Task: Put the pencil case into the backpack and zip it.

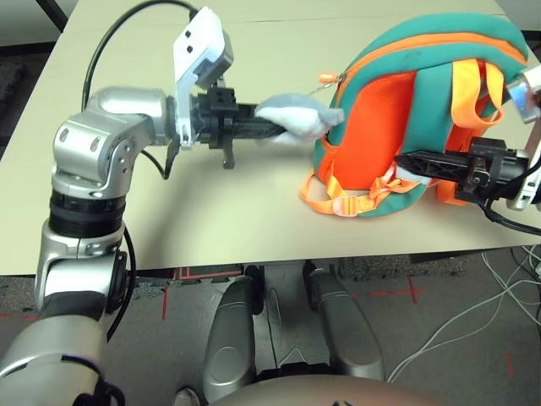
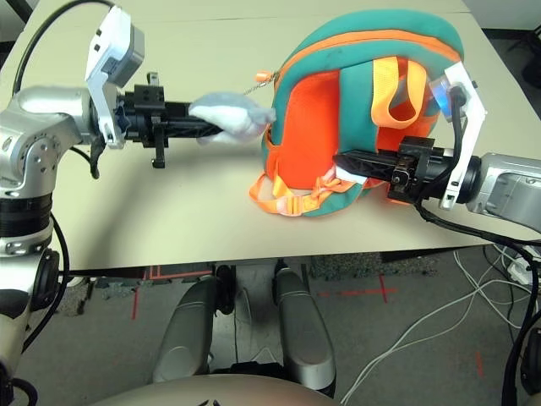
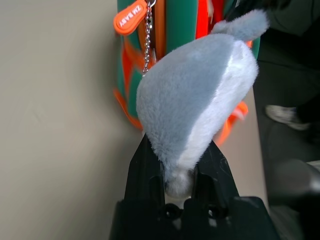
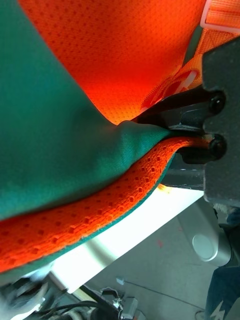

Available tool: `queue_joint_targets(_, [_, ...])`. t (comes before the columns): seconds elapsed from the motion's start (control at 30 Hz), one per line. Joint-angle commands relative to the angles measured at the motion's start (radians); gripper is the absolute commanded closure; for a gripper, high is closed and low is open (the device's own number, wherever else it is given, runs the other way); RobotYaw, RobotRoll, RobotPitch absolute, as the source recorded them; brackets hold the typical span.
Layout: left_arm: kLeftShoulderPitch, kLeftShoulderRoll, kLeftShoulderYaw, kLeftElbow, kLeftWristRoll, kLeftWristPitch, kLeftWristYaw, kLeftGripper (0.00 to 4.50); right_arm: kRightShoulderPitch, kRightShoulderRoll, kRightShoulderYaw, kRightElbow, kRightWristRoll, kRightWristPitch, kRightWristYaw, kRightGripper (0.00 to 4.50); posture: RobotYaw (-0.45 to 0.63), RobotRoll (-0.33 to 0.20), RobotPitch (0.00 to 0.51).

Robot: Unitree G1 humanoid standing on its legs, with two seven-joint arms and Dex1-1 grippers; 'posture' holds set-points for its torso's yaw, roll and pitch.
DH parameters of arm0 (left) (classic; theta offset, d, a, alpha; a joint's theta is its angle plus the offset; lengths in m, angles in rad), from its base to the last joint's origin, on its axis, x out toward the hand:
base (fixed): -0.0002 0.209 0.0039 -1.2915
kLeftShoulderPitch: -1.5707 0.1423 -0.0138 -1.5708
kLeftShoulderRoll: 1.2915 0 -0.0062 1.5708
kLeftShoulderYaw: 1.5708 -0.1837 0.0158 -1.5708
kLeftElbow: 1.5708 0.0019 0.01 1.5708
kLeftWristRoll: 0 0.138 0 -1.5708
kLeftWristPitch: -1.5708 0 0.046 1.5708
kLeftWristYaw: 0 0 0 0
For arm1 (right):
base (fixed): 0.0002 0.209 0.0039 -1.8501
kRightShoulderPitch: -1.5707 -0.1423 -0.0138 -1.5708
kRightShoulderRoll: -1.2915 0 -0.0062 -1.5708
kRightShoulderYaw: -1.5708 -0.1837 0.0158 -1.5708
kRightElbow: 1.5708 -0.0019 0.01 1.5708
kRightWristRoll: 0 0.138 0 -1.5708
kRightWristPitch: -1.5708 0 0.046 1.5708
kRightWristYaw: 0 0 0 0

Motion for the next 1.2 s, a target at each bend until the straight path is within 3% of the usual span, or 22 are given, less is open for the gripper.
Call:
queue_joint_targets(0.03, [0.098,0.009,-0.077,-0.016,0.019,0.006,0.02,4.08,0.016,0.001,0.015,-0.007,-0.014,0.024,-0.001,4.41,-0.05,0.0,0.311])
queue_joint_targets(0.23, [0.151,-0.025,-0.172,0.022,0.058,-0.05,0.049,4.08,0.024,-0.009,0.012,-0.004,-0.031,0.04,-0.01,4.41,-0.06,0.0,0.309])
queue_joint_targets(0.3, [0.122,-0.035,-0.14,0.027,0.029,-0.022,0.069,4.08,0.025,-0.028,0.016,-0.007,-0.062,0.039,-0.002,3.67,-0.06,0.0,0.309])
queue_joint_targets(0.4, [0.096,-0.018,-0.065,0.006,-0.047,0.061,0.073,3.11,0.057,-0.101,-0.037,-0.021,-0.003,0.114,0.053,2.65,-0.06,0.0,0.311])
queue_joint_targets(0.5, [0.096,0.081,0.043,-0.015,-0.168,0.207,0.024,1.9,0.137,-0.222,-0.187,-0.026,0.071,0.21,0.162,1.43,-0.06,0.0,0.314])
queue_joint_targets(0.63, [0.114,0.194,0.132,0.021,-0.242,0.282,-0.013,0.32,0.213,-0.31,-0.349,0.011,0.093,0.29,0.248,0.01,-0.07,0.0,0.318])
queue_joint_targets(0.67, [0.119,0.222,0.159,0.048,-0.247,0.292,-0.015,0.03,0.224,-0.33,-0.396,0.039,0.081,0.309,0.267,0.0,-0.08,0.0,0.32])
queue_joint_targets(0.8, [0.112,0.289,0.244,0.187,-0.222,0.247,-0.003,0.03,0.309,-0.381,-0.547,0.201,-0.079,0.295,0.354,0.0,-0.08,0.0,0.321])
queue_joint_targets(0.93, [0.066,0.271,0.291,0.342,-0.146,0.109,0.072,0.03,0.402,-0.395,-0.569,0.334,-0.286,0.15,0.409,0.0,-0.08,0.0,0.321])
queue_joint_targets(1.07, [0.015,0.202,0.32,0.497,-0.036,-0.102,0.206,0.03,0.319,-0.349,-0.501,0.474,-0.411,-0.024,0.35,0.0,-0.07,0.0,0.32])
queue_joint_targets(1.2, [0.006,0.125,0.356,0.633,0.091,-0.408,0.368,0.03,0.118,-0.177,-0.406,0.584,-0.543,-0.299,0.18,0.0,-0.06,0.0,0.321])
